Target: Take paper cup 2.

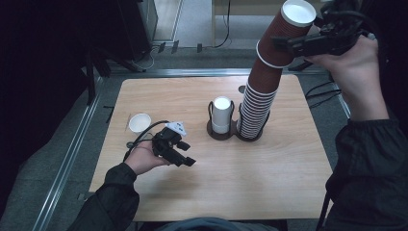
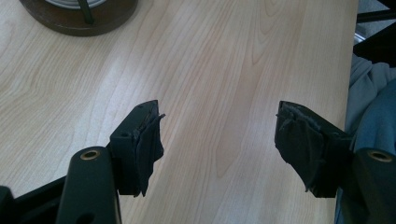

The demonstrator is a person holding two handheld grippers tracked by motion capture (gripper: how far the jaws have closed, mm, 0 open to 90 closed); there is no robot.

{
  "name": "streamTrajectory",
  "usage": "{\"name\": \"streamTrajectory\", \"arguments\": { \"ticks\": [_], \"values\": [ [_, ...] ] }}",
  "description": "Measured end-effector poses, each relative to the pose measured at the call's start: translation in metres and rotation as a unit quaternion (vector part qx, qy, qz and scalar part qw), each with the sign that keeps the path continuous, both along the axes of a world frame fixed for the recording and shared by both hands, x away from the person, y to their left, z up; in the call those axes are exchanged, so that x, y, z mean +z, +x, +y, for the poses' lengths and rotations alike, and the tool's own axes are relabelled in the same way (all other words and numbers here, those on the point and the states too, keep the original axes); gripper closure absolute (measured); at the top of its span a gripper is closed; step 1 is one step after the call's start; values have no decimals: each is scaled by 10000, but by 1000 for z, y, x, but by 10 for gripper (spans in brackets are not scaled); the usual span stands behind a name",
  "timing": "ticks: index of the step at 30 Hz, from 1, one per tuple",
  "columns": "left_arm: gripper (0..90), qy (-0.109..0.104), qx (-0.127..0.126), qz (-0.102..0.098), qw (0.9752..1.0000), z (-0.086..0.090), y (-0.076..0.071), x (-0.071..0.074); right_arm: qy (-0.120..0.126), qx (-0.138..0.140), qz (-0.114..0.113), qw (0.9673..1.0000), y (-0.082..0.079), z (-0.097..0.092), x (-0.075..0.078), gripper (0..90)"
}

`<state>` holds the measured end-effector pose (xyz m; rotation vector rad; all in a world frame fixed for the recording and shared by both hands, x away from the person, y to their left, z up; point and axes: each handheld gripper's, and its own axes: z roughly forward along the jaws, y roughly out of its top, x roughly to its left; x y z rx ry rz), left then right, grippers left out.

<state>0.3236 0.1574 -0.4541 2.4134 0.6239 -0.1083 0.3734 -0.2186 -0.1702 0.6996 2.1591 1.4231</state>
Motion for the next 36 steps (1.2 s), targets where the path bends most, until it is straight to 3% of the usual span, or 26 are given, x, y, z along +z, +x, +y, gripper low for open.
{"name": "streamTrajectory", "arguments": {
  "ticks": [4,8,10,14,16,19,21,23,29,33,36],
  "values": [
    [311,-43,43,-34,10000,1,0,2,-21,165,103,9998,-12,-3,5,183],
    [310,-178,58,-71,9998,4,-1,7,-141,447,349,9983,-28,3,-3,184],
    [302,-273,93,-40,9996,4,-1,9,-179,474,360,9981,-32,5,-5,184],
    [261,-498,134,98,9986,4,-1,12,-268,667,407,9966,-44,14,-12,184],
    [197,-595,96,133,9981,4,-1,13,-304,794,449,9954,-49,19,-19,184],
    [155,-601,8,-10,9982,2,-5,16,-328,868,498,9944,-53,22,-25,184],
    [119,-590,130,-18,9982,0,-6,18,-333,936,492,9938,-56,24,-30,184],
    [127,-672,323,100,9972,-1,-4,18,-311,994,522,9932,-58,26,-36,184],
    [156,-841,392,140,9956,0,-1,21,-460,1215,624,9896,-63,36,-61,184],
    [278,-880,274,31,9957,0,0,24,-401,1368,707,9872,-63,39,-80,185],
    [279,-925,216,-92,9954,-2,0,26,-448,1458,809,9850,-64,43,-97,185]
  ]
}}
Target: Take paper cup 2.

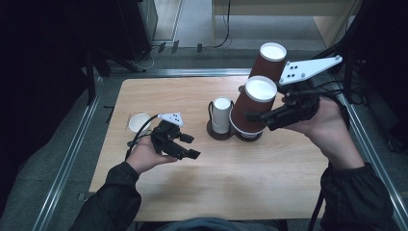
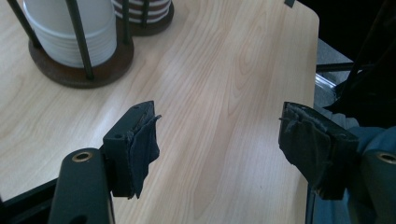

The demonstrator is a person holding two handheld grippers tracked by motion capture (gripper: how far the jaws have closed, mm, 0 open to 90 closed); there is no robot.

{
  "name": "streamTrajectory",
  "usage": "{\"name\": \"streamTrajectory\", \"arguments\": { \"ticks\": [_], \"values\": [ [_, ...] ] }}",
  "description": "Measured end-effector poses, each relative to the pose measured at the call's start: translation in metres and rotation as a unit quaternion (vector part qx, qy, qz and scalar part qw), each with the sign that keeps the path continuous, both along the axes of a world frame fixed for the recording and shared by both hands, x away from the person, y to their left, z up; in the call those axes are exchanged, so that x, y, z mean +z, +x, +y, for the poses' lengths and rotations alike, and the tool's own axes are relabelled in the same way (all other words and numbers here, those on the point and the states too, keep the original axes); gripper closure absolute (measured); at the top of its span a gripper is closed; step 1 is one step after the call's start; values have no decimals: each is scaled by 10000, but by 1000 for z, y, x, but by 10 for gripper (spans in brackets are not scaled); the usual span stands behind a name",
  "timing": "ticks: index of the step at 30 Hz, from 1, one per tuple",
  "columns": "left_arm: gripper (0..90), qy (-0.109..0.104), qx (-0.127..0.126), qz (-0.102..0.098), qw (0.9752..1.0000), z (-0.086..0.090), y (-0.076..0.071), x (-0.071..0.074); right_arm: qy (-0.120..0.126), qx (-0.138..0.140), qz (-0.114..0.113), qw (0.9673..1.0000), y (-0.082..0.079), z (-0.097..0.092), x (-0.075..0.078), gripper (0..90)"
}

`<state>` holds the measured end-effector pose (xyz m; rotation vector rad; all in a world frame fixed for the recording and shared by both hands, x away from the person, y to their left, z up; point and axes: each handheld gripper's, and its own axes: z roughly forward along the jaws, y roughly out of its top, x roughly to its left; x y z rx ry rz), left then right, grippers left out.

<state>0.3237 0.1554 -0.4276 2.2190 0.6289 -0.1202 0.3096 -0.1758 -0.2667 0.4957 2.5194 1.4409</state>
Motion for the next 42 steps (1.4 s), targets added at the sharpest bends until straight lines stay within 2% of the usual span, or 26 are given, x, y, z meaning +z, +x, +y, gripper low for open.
{"name": "streamTrajectory", "arguments": {
  "ticks": [2,3,9,13,16,18,21,22,27,31,36,38,40,41,42],
  "values": [
    [277,43,-58,-65,10000,-2,0,1,-96,73,83,9999,-1,5,-16,185],
    [277,49,-81,-83,9999,-4,0,1,-96,73,83,9999,-1,5,-16,185],
    [279,29,-177,-205,9996,-7,2,4,-185,216,112,9995,1,13,-41,185],
    [281,-2,-150,-136,9998,-8,5,4,-222,379,212,9988,4,18,-57,185],
    [275,53,-220,-56,9997,-10,6,1,-217,462,253,9984,6,21,-69,185],
    [257,107,-271,-76,9995,-11,6,-1,-193,525,311,9980,8,23,-79,185],
    [239,81,-355,-44,9993,-11,5,-1,-195,601,381,9973,11,26,-95,185],
    [239,64,-349,-34,9994,-11,5,-1,-195,601,381,9973,11,26,-95,185],
    [171,70,-306,-73,9995,-12,5,-3,-175,604,514,9967,13,28,-114,185],
    [149,103,-341,50,9994,-13,5,-5,-161,636,580,9962,12,31,-127,185],
    [122,107,-404,-118,9991,-12,4,-5,-143,697,629,9955,12,36,-139,185],
    [109,55,-370,-120,9992,-12,2,-5,-106,714,644,9953,11,38,-143,185],
    [104,61,-414,-33,9991,-11,3,-6,-78,741,663,9950,11,39,-149,185],
    [91,105,-326,-58,9994,-11,2,-6,-57,770,662,9948,11,39,-151,184],
    [79,135,-313,30,9994,-11,2,-7,-40,774,676,9947,11,40,-154,184]
  ]
}}
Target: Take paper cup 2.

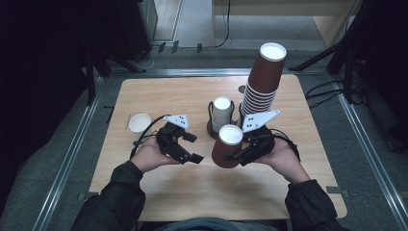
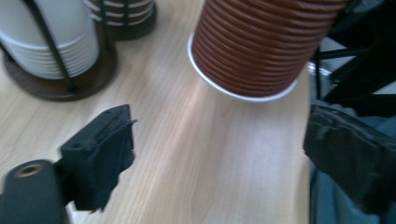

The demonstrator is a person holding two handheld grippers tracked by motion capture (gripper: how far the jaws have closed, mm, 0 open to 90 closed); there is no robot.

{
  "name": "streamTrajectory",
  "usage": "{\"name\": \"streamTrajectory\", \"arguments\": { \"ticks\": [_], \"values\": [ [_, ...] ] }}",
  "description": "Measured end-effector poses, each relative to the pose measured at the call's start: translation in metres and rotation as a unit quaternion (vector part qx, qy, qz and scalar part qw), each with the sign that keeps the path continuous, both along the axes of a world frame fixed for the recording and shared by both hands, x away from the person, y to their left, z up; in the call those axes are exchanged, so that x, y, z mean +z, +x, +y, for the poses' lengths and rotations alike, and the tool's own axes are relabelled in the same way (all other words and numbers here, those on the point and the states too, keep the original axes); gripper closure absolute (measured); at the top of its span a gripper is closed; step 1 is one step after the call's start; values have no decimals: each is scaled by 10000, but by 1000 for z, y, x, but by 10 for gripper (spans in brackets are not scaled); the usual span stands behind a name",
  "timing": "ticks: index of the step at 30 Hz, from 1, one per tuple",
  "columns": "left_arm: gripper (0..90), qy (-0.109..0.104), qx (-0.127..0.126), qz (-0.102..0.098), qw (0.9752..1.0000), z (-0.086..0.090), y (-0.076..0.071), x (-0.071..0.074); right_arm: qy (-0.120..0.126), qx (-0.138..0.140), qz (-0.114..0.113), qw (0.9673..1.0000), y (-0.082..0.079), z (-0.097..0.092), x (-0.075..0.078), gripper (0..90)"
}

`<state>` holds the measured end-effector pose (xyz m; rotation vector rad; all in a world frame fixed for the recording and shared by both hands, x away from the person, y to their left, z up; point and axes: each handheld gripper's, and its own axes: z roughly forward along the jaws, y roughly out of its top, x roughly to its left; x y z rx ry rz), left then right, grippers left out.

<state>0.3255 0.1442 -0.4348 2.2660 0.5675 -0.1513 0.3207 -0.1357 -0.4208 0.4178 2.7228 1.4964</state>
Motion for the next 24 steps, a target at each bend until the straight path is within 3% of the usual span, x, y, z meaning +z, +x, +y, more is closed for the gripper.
{"name": "streamTrajectory", "arguments": {
  "ticks": [8,12,16,19,24],
  "values": [
    [80,32,-42,-85,9999,-1,-5,-4,-134,88,97,9998,-2,6,-19,184],
    [78,77,-87,-251,9996,0,-8,-7,-98,137,144,9998,0,10,-25,184],
    [75,34,-117,-91,9999,-2,-8,-11,-36,197,174,9996,2,15,-30,184],
    [62,55,-148,-136,9998,-4,-9,-14,11,259,180,9995,3,20,-32,184],
    [7,9,-226,24,9997,-4,-8,-19,259,318,246,9989,8,22,-37,184]
  ]
}}
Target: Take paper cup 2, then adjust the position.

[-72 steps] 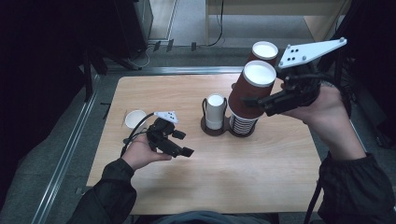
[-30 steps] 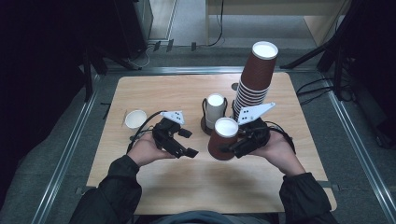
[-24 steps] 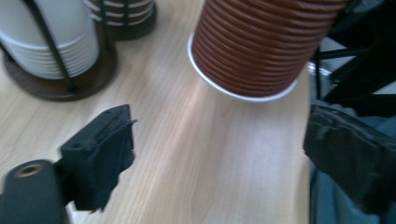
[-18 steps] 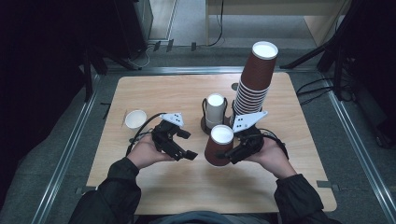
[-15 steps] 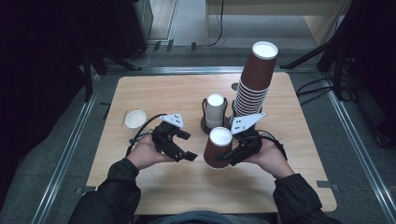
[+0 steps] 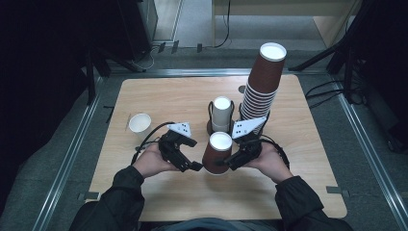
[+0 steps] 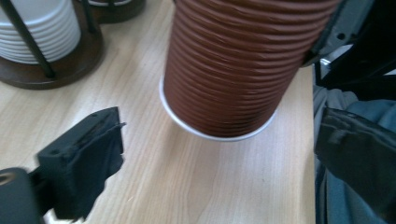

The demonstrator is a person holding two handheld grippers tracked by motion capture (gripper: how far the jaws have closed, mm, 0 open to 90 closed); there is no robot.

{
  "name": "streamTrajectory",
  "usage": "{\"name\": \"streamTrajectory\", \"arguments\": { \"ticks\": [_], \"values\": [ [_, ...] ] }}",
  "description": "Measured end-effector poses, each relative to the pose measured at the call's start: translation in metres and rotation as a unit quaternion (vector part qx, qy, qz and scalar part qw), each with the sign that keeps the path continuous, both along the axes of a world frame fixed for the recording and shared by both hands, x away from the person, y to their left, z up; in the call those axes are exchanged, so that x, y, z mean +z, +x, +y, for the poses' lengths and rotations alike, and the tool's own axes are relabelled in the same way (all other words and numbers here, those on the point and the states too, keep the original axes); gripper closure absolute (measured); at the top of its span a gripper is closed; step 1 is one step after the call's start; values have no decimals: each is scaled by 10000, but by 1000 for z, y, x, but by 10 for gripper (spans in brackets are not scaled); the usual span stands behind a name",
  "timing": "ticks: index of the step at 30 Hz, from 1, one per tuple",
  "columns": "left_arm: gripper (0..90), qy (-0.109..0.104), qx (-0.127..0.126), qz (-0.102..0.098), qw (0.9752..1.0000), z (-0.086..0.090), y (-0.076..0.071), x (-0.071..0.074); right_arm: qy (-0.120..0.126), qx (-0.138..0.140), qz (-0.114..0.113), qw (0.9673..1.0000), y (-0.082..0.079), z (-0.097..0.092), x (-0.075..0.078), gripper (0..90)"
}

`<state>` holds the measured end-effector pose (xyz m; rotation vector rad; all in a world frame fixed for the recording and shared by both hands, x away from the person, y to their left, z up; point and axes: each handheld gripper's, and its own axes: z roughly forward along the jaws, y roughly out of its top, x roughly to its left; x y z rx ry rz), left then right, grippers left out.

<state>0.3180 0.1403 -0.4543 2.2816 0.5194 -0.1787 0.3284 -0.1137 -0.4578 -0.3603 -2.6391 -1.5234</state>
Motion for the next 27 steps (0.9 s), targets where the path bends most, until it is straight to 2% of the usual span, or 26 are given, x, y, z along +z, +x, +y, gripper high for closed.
{"name": "streamTrajectory", "arguments": {
  "ticks": [2,4,10,14,18,22,27],
  "values": [
    [1,-40,15,-92,9999,-1,-1,-1,89,10,16,10000,2,1,-1,185],
    [0,-96,51,-87,9999,-2,-1,-2,161,22,48,9999,3,2,-2,185],
    [0,-45,8,-106,9999,-7,0,-8,373,89,11,9993,0,8,0,185],
    [0,-51,-14,5,10000,-9,1,-10,489,83,1,9988,-1,10,1,185],
    [0,-72,-7,-33,10000,-9,1,-11,583,79,32,9983,0,12,0,185],
    [0,-148,-51,10,9999,-10,1,-12,718,83,100,9973,1,14,-1,186],
    [0,-139,-32,-7,9999,-10,2,-13,831,95,156,9964,1,17,-2,186]
  ]
}}
